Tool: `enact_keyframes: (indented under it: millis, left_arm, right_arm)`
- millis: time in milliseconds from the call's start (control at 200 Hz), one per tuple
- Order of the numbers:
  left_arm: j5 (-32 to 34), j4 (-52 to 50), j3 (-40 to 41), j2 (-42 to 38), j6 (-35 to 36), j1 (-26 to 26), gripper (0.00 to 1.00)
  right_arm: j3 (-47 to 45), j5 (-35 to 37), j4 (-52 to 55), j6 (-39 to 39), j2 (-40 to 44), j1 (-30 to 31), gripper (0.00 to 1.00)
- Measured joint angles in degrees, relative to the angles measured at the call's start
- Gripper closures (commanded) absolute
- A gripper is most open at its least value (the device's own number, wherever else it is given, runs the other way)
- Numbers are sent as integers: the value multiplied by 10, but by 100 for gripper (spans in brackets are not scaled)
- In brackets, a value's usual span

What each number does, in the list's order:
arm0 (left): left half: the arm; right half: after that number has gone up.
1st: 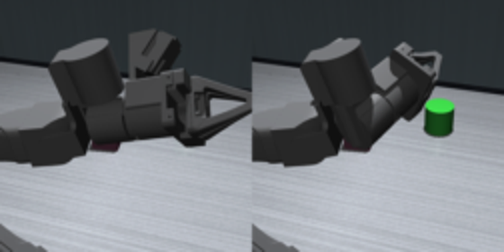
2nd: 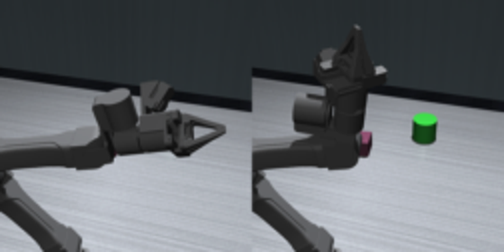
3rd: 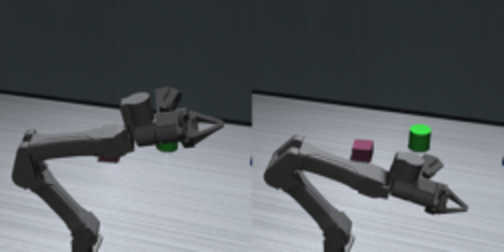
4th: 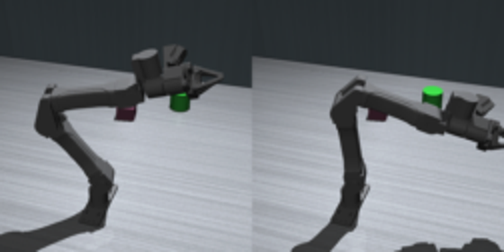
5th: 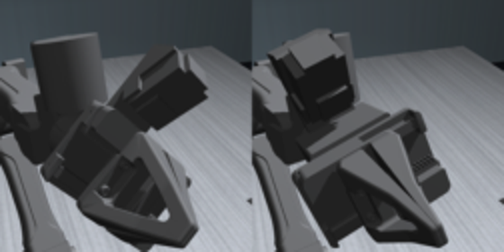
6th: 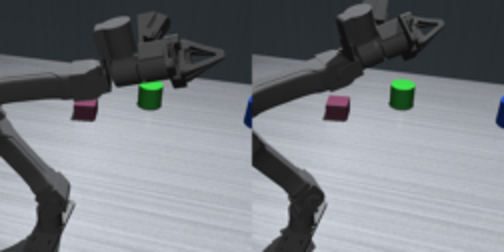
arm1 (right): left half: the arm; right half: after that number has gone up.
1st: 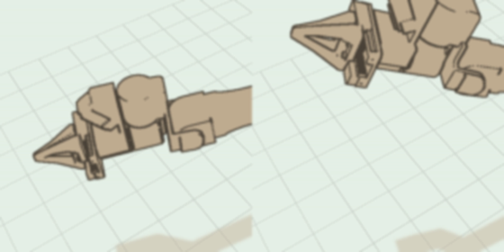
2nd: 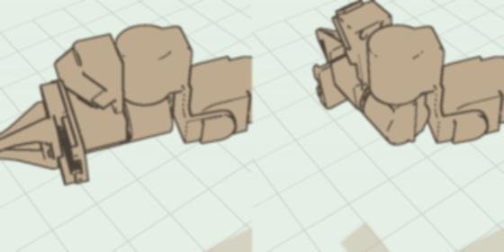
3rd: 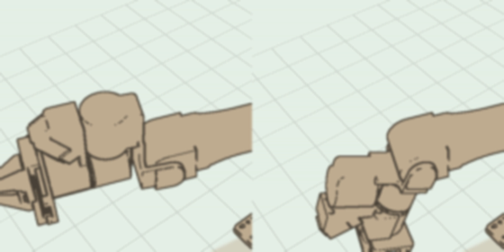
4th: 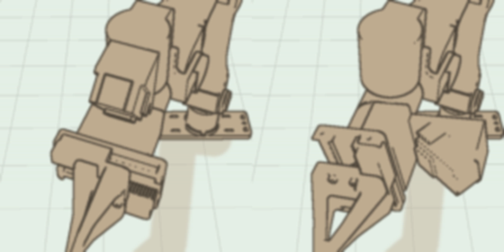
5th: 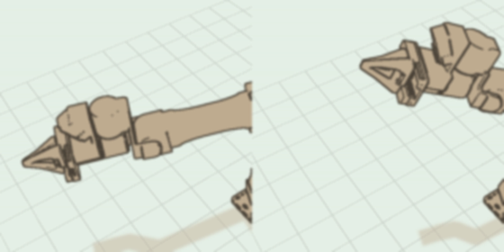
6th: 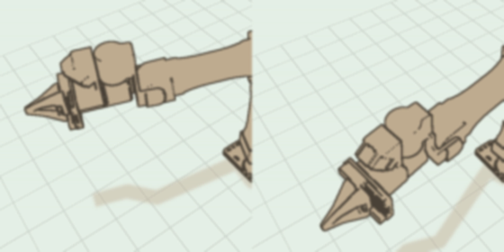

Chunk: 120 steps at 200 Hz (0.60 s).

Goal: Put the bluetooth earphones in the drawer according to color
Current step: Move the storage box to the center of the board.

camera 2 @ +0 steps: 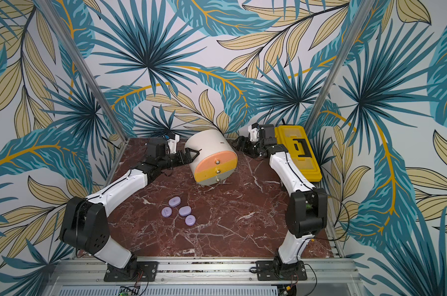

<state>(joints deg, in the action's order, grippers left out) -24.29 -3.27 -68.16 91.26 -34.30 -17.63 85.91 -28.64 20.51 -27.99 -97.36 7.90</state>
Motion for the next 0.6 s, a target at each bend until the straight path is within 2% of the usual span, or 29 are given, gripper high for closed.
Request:
enact_keyframes:
  millis: [180,361,601]
  left_arm:
    - [2,-27,-11,2,16,1,0]
    - [-4,-25,-57,42,19,3,0]
    - [-21,-4,-95,89,12,-2,0]
  right_arm:
    - [-94,26,3,15,87,0,23]
    - [-214,24,-11,14,155,1,27]
    - [-372,5,-128,-20,179,16,31]
